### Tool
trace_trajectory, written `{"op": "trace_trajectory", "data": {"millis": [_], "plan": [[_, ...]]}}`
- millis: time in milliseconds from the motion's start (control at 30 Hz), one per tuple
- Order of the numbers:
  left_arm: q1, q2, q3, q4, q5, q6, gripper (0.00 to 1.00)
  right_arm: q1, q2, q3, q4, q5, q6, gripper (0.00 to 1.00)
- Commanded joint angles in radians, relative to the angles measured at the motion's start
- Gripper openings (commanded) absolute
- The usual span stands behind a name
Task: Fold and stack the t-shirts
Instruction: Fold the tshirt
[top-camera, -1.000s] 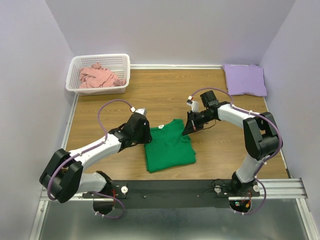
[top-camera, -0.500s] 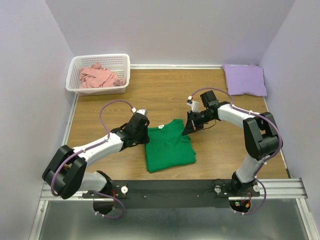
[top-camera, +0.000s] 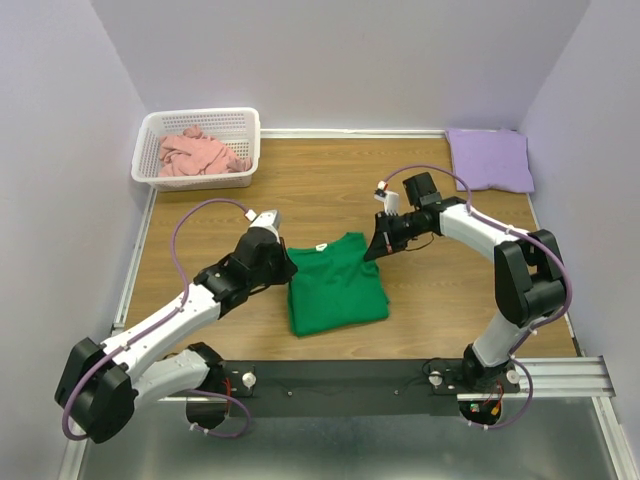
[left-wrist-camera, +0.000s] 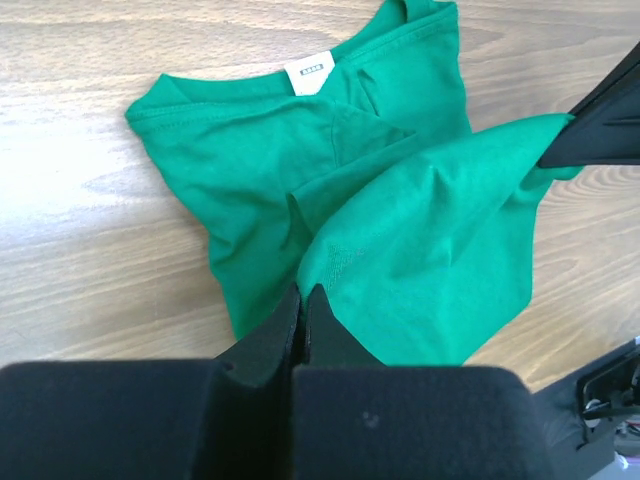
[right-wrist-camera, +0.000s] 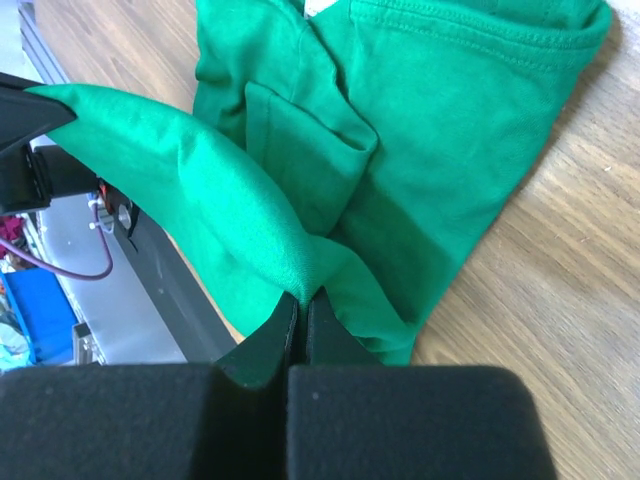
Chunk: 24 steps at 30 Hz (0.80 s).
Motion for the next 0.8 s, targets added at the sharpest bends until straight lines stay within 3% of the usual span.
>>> {"op": "trace_trajectory", "data": {"millis": [0,333,767], "plan": [[0.004,-0.04,-0.024,0.037,-0.006,-0.035,0.0,0.001,-0.018,0.05,-0.012,-0.026,-0.004,0.01],[0.035,-0.081,-0.051,0.156,-0.003,-0.038,0.0,0.001,-0.009,0.141,-0.017,-0.057,-0.003,0.01],[0.04,-0.244,-0.061,0.138,-0.017,-0.046,0.0,-0.001,-0.078,0.184,-0.023,-0.008,-0.013,0.0]]}}
